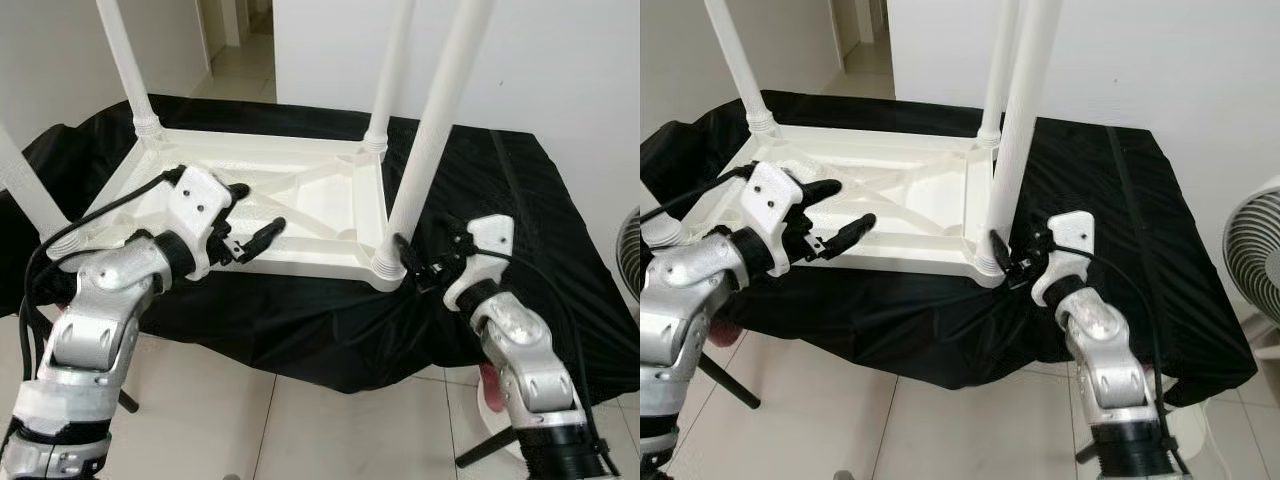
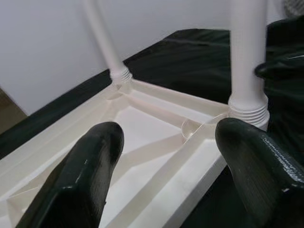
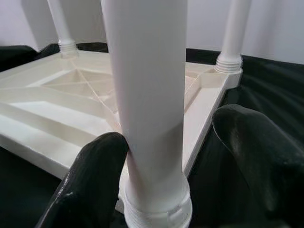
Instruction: Building children table
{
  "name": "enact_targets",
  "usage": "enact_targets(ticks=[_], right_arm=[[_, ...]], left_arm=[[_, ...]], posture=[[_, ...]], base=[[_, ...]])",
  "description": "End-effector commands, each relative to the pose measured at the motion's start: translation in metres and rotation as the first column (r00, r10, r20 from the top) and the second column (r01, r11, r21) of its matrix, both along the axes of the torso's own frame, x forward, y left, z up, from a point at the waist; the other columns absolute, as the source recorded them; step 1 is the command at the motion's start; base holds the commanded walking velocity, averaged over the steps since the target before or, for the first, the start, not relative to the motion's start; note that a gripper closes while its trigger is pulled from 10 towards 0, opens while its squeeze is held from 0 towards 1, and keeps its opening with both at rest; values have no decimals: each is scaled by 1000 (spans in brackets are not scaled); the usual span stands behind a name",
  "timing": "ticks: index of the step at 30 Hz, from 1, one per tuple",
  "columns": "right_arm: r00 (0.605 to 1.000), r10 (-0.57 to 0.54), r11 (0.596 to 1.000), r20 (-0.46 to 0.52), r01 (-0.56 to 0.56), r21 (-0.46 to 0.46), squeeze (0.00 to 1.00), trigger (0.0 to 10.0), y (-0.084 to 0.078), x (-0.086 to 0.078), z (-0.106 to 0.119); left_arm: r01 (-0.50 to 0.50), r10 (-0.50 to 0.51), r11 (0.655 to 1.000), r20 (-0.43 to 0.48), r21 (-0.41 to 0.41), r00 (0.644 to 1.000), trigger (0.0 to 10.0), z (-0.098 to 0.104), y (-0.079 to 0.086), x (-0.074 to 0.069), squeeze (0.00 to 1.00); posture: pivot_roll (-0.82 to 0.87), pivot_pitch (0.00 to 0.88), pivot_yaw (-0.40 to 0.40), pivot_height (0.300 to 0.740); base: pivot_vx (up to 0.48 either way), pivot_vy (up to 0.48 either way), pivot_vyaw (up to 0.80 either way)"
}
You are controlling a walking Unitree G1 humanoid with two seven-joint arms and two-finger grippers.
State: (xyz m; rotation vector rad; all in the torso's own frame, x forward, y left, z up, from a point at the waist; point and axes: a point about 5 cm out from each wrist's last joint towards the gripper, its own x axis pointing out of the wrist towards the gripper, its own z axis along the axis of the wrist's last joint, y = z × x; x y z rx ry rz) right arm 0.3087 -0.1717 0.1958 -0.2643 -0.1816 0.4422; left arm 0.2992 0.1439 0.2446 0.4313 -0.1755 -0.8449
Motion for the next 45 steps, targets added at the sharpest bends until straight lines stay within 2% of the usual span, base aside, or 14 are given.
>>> enact_targets(ticks=[1,3,4,11,19,22,24,25,26,31,35,36,39,45], right_arm=[[1000,22,1000,-13,-22,9,0,10000,0,2,1],[999,48,999,-22,-48,7,0,10000,0,5,3],[987,141,989,-75,-144,-28,0,10000,4,11,1],[974,199,978,-109,-204,-38,0,10000,3,30,8],[972,206,978,-111,-209,-25,0,10000,2,45,18],[967,233,970,-106,-238,-39,0,10000,9,57,25],[958,268,961,-99,-274,-46,0,10000,18,61,29],[958,268,961,-99,-274,-46,0,10000,18,61,29],[954,284,957,-96,-289,-40,0,10000,20,61,30],[952,290,955,-96,-295,-34,0,10000,21,61,29],[955,279,958,-99,-283,-31,0,10000,18,65,27],[956,278,959,-98,-282,-26,0,10000,18,66,27],[955,280,958,-97,-284,-26,0,10000,19,68,27],[945,309,949,-106,-314,-27,0,10000,23,72,27]], left_arm=[[26,-25,999,-22,28,999,10000,-3,-2,0,0],[44,-43,998,-30,35,999,10000,-2,-4,1,0],[145,-143,989,-51,39,988,10000,-1,-13,-6,0],[303,-300,953,-95,25,949,10000,2,-29,-20,0],[346,-348,937,-119,-34,930,10000,4,-35,-25,0],[282,-310,945,-179,-163,934,10000,2,-34,-27,0],[50,-105,968,-216,-247,971,10000,1,-9,-17,0],[50,-105,968,-216,-247,971,10000,1,-9,-17,0],[-107,47,960,-225,-259,973,10000,-1,14,-11,0],[-175,115,954,-243,-243,963,10000,-7,30,-13,0],[-191,140,969,-291,-156,946,10000,-27,47,-37,0],[-171,135,981,-312,-93,940,10000,-38,46,-48,0],[-128,99,989,-330,-68,939,10000,-46,39,-56,0],[-68,30,989,-272,-130,962,10000,-52,1,-57,0]], posture=[[-88,53,32,740],[-86,53,33,740],[-82,56,28,740],[-69,59,28,740],[-67,60,33,740],[-55,56,28,740],[-51,53,28,740],[-51,53,28,740],[-51,53,28,740],[-44,55,27,740],[-33,56,29,740],[-32,57,28,740],[-32,57,28,740],[-33,51,6,740]], base=[[0,0,0],[0,0,0],[0,0,0],[0,0,0],[0,0,0],[0,0,0],[0,0,0],[0,0,0],[0,0,0],[0,0,0],[0,0,0],[0,0,0],[0,0,0],[0,0,0]])
